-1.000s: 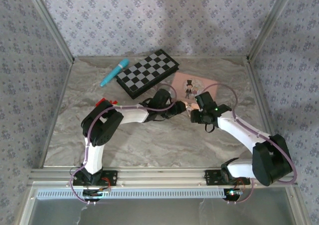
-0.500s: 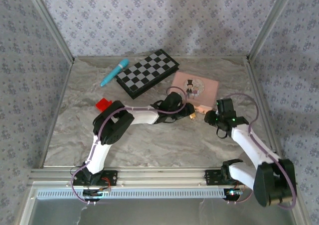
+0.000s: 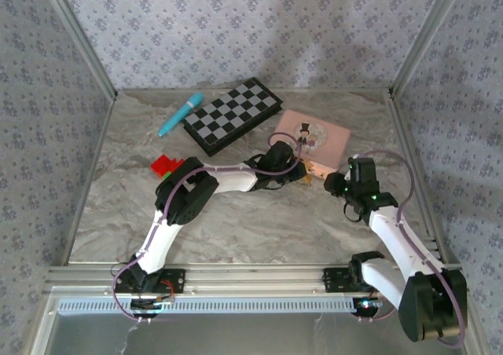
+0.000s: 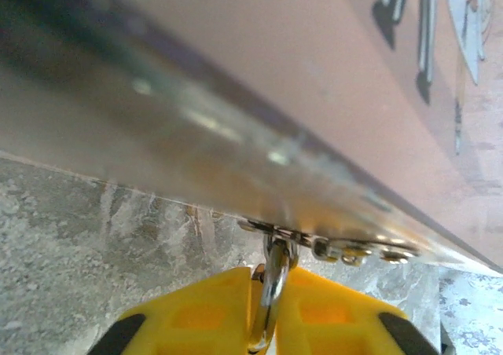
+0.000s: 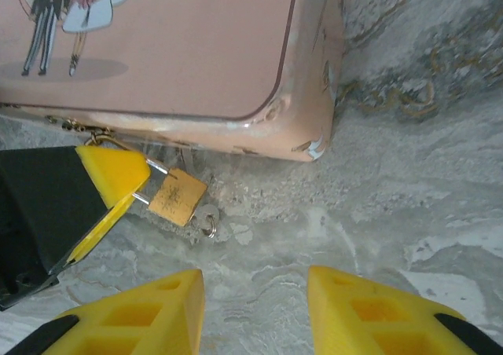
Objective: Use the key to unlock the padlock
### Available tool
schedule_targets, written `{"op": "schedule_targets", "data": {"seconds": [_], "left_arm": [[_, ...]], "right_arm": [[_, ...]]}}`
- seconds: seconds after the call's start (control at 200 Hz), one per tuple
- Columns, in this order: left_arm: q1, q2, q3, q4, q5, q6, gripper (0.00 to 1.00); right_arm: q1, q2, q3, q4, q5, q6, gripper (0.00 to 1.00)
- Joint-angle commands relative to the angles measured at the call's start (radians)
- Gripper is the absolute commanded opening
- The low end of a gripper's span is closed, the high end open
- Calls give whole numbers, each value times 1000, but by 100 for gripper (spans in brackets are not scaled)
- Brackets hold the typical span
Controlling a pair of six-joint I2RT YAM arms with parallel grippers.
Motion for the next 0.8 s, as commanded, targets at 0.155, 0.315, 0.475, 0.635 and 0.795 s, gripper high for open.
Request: {"op": "schedule_targets", "data": {"seconds": [0.155,0.315,0.475,0.635,0.795], "left_arm": [[26,-35,-64,-11,46,11,0],[42,-25,-96,145,159,-64,0],[50,-15,-130,335,247,-164,0],[53,-27,-145,395,293,-196,0],[54,-28,-165,442,307,-228,0]], "right_arm": [[69,71,-1,68,-39,19,40],[84,138,-42,177,-126,94,39],[30,179,-136,409,-251,217,40],[-58,247,-214,673,-365,311,42],[-99,357,-250,923,-452,413,44]]}}
